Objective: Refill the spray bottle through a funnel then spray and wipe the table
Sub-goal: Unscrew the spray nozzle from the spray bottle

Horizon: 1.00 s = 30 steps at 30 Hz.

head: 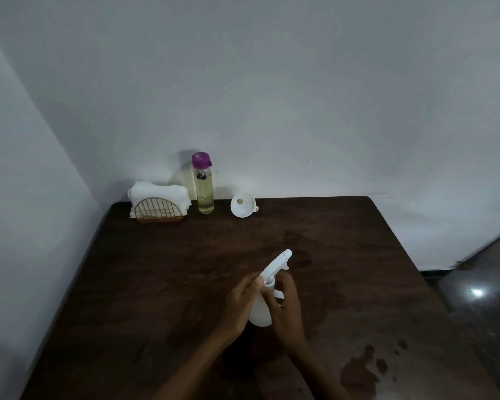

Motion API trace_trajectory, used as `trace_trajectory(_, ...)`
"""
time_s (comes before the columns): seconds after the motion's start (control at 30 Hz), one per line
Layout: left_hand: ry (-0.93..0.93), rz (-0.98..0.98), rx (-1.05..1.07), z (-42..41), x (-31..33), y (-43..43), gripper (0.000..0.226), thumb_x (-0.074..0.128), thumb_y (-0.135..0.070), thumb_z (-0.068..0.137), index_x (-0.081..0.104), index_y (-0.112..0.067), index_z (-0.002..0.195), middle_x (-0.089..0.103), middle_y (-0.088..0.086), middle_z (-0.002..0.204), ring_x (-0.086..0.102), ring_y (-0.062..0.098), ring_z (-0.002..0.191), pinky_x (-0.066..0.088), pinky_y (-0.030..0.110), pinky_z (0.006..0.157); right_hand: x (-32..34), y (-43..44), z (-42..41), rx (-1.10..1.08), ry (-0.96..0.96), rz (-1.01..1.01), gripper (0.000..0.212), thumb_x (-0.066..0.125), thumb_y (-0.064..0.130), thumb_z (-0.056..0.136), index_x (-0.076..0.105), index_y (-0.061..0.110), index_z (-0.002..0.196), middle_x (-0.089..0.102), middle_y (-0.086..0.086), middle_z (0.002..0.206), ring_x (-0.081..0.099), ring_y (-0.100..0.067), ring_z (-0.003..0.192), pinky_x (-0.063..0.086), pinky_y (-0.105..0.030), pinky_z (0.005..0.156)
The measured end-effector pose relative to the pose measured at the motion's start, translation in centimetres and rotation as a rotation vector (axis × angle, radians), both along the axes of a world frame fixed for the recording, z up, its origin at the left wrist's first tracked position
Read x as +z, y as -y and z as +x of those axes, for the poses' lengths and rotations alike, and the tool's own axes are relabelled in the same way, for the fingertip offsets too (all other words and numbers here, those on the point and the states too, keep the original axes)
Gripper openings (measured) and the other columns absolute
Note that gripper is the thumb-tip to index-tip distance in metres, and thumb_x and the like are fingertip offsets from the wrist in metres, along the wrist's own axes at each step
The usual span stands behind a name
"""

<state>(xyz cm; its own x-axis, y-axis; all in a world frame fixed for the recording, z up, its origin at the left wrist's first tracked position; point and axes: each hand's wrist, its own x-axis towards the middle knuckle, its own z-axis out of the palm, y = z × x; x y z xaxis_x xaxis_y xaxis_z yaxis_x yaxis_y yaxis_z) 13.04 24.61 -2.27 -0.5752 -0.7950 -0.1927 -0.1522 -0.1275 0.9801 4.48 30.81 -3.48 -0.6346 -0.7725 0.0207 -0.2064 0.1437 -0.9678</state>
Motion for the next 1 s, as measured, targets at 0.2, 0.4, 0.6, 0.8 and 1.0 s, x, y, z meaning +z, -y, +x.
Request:
trace_trajectory(0.2,-0.010,0.008,0.006,0.0,0.2,0.0,0.017,0.046,-0.028,0.095,0.063,-0.031,0.098,0.068,-0.009,0.101,0.062,0.001,0.098,0.046,0.015,0.082,-0.2,-0.3,0.5,0.001,0.062,0.003,0.059,0.052,0.071,0.071,0.050,0.032,0.115,0.060,0.013,0.111,0.057,-0.006,0.105,0.051,-0.037,0.088)
trace_trajectory(0.4,-0.020,0.012,-0.011,0.0,-0.3,0.1,0.030,0.048,-0.041,0.091,0.063,-0.021,0.108,0.068,-0.003,0.106,0.062,0.006,0.102,0.046,0.019,0.087,0.6,0.2,0.2,-0.021,0.021,-0.009,0.056,0.053,0.078,0.063,0.048,0.040,0.105,0.064,0.009,0.101,0.060,-0.002,0.096,0.052,-0.025,0.079)
trace_trajectory(0.6,0.004,0.025,-0.003,0.0,-0.4,0.0,0.018,0.048,-0.035,0.092,0.062,-0.029,0.102,0.066,-0.007,0.107,0.059,0.003,0.103,0.044,0.015,0.082,0.0,-0.3,0.1,0.016,0.030,-0.001,0.033,0.055,0.051,0.081,0.053,0.033,0.108,0.062,0.013,0.106,0.058,0.003,0.099,0.049,-0.019,0.074)
trace_trajectory(0.8,-0.003,0.018,0.004,0.0,-0.4,0.1,0.021,0.046,-0.032,0.094,0.063,-0.025,0.103,0.068,-0.006,0.103,0.061,0.005,0.101,0.045,0.010,0.078,0.4,-0.3,-0.2,0.011,0.044,0.007,0.043,0.062,0.054,0.077,0.055,0.026,0.109,0.063,0.013,0.103,0.058,0.003,0.098,0.047,-0.019,0.080)
trace_trajectory(1.0,-0.009,0.018,0.006,0.0,-0.4,0.0,0.022,0.046,-0.032,0.094,0.064,-0.024,0.105,0.068,-0.004,0.105,0.061,0.003,0.102,0.045,0.015,0.085,0.3,-0.2,-0.8,0.011,-0.006,0.006,0.016,0.067,0.025,0.085,0.060,0.024,0.099,0.066,0.012,0.094,0.061,0.000,0.092,0.049,-0.020,0.074)
